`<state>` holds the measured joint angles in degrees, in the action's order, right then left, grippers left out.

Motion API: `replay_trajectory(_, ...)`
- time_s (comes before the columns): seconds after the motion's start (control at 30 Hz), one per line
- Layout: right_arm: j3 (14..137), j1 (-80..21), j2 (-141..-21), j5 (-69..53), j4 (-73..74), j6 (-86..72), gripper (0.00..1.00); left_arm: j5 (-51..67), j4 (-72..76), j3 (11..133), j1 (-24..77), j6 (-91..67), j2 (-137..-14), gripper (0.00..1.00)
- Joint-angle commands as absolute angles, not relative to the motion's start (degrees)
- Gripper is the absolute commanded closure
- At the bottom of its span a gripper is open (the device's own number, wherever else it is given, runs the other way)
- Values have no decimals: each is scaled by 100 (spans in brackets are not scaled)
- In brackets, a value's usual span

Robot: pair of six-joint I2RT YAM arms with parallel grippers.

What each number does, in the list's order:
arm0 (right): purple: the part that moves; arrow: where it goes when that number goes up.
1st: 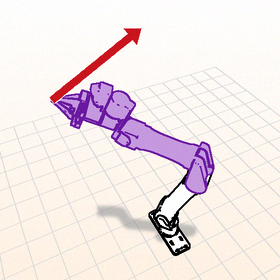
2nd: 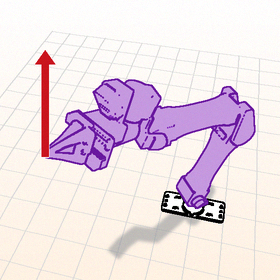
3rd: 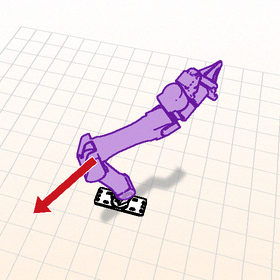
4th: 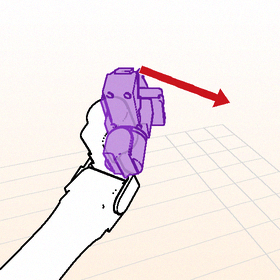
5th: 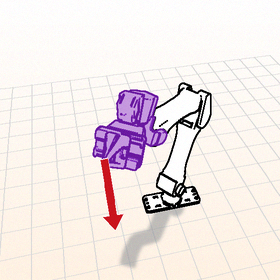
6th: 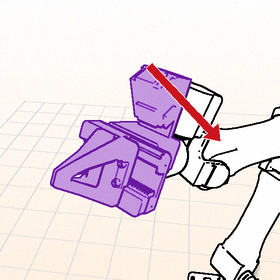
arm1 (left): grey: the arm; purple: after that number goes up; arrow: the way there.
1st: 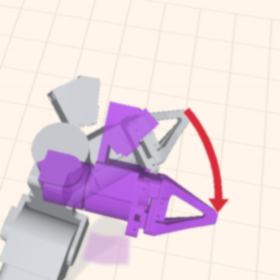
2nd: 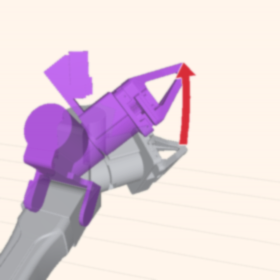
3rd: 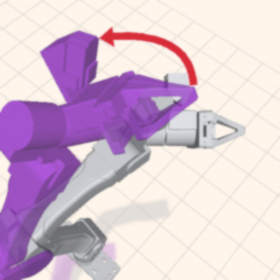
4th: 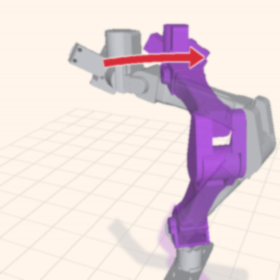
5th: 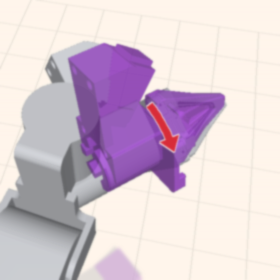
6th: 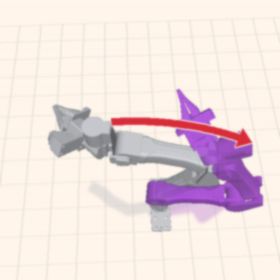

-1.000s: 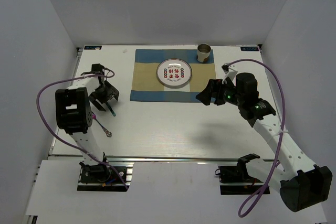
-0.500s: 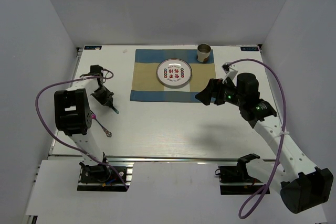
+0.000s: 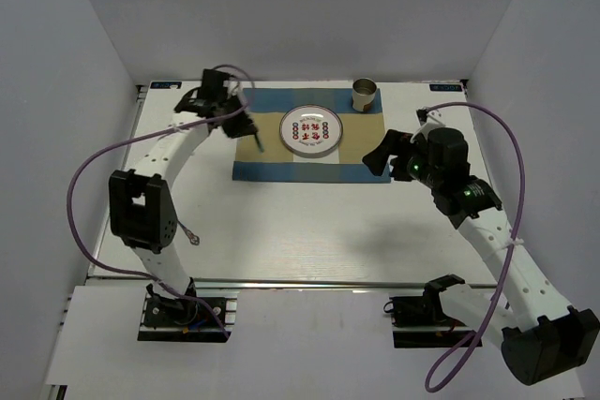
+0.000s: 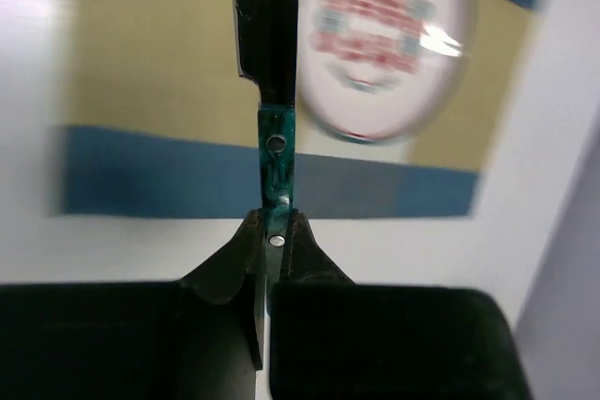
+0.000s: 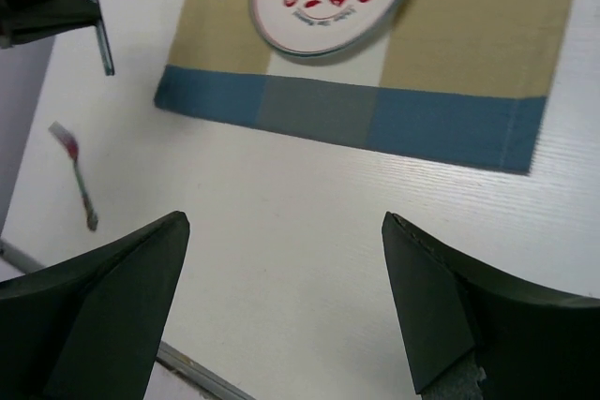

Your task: Set the dinner table for one person

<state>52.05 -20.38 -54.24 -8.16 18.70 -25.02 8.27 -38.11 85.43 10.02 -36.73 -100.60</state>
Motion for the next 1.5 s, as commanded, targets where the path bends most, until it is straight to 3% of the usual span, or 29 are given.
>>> replay_trajectory(0.0,5695,-2013,-5406,252,2284,-2909,11,1433,-3682,9314,2002,-3919,-10447,100)
replay_trajectory(0.13,5993,-1987,-5212,509,2531,-2804,11,1310,-3717,10474,3126,-4131,-11397,100)
replay_trajectory(0.37,6434,-1995,-5124,747,2979,-2786,11,1266,-3693,12401,3875,-4420,-12998,100)
replay_trajectory(1.47,6012,-1995,-5018,686,3076,-2698,11,1863,-1969,12718,4069,-5247,-14634,100)
